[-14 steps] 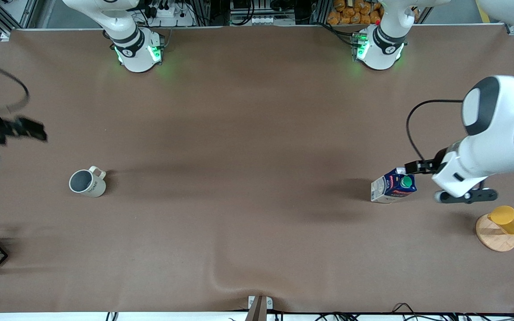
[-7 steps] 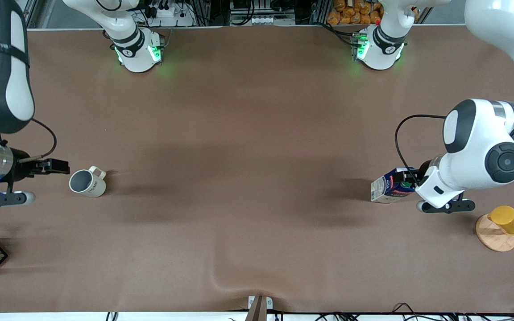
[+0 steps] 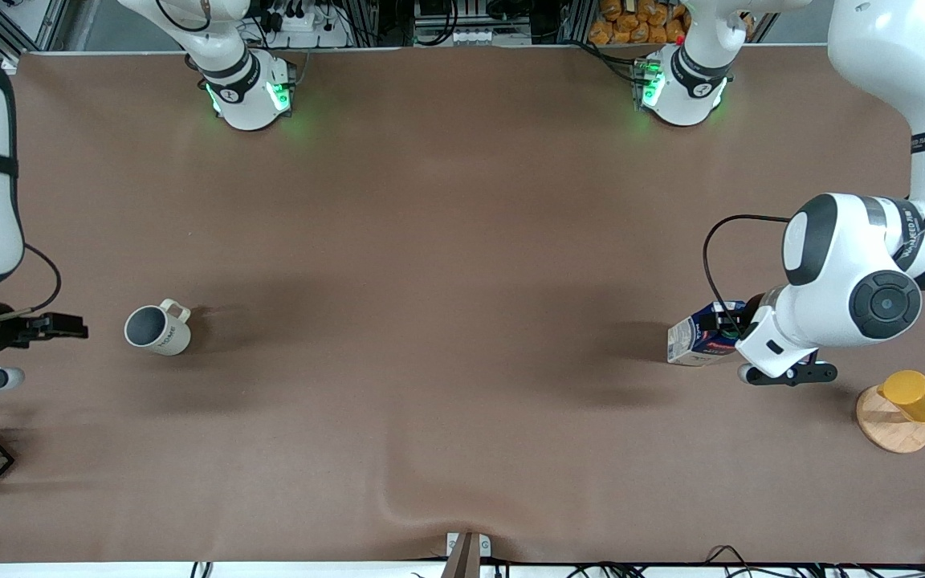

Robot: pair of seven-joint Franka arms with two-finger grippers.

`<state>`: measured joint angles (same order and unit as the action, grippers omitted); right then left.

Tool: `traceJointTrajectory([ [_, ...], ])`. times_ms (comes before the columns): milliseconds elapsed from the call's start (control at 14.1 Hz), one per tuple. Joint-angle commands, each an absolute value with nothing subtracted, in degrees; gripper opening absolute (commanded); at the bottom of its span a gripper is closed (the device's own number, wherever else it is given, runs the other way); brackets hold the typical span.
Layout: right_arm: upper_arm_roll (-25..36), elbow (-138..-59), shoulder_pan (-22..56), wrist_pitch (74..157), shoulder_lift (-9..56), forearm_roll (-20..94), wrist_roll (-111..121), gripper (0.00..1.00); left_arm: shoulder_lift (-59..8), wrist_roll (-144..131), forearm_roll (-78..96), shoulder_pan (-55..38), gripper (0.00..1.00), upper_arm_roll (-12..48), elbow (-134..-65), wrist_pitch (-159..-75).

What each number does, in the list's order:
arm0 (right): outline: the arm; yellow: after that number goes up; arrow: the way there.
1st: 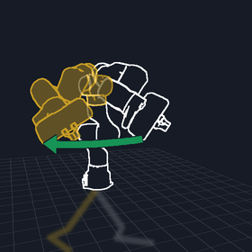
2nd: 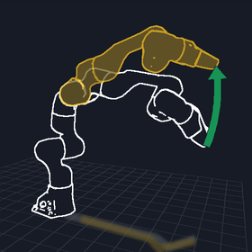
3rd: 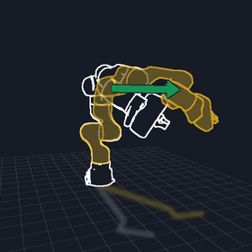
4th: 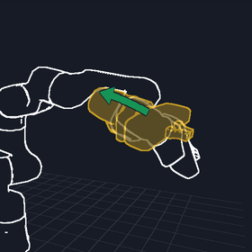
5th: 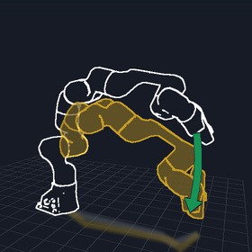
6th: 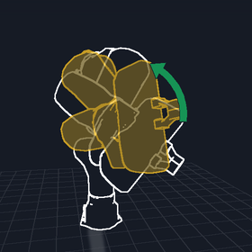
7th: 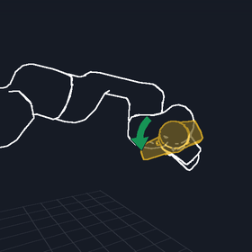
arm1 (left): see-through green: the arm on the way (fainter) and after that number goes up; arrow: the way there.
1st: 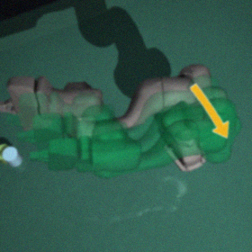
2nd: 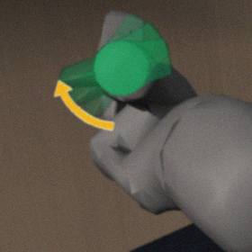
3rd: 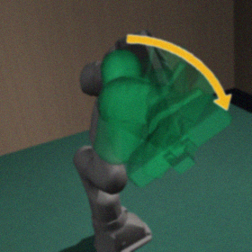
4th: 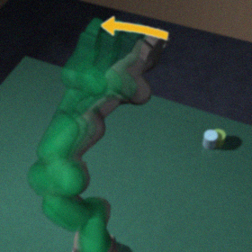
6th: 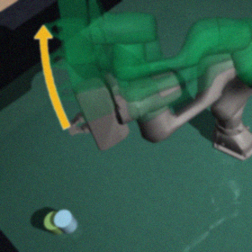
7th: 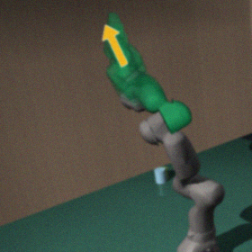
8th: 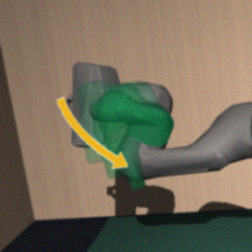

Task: Place milk next to cup
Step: 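Close the left gripper on the milk carton while the right gripper grips the mug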

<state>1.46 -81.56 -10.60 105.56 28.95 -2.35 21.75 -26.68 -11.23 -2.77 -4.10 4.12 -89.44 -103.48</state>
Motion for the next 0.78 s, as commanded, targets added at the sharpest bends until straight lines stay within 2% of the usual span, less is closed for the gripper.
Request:
traceJointTrajectory([
  [0,0.6,-83.7,-11.9,111.0,30.7,-2.0,24.0,1.0,-26.1,-11.1,-1.7,-3.9,1.0,4.0,-90.8,-104.7],
  [142,0.6,-83.8,-12.2,112.8,32.4,-2.0,24.2,1.0,-26.2,-11.1,-1.7,-3.8,1.0,4.0,-90.8,-104.8],
  [497,0.2,-85.7,-11.3,112.6,32.5,-1.4,25.0,1.0,-26.3,-11.1,-1.7,-3.9,0.82,4.0,-90.9,-104.8],
  [711,0.2,-85.4,-11.2,112.4,32.2,-1.4,25.1,1.0,-26.3,-11.1,-1.7,-3.5,0.68,4.0,-90.9,-104.8],
])
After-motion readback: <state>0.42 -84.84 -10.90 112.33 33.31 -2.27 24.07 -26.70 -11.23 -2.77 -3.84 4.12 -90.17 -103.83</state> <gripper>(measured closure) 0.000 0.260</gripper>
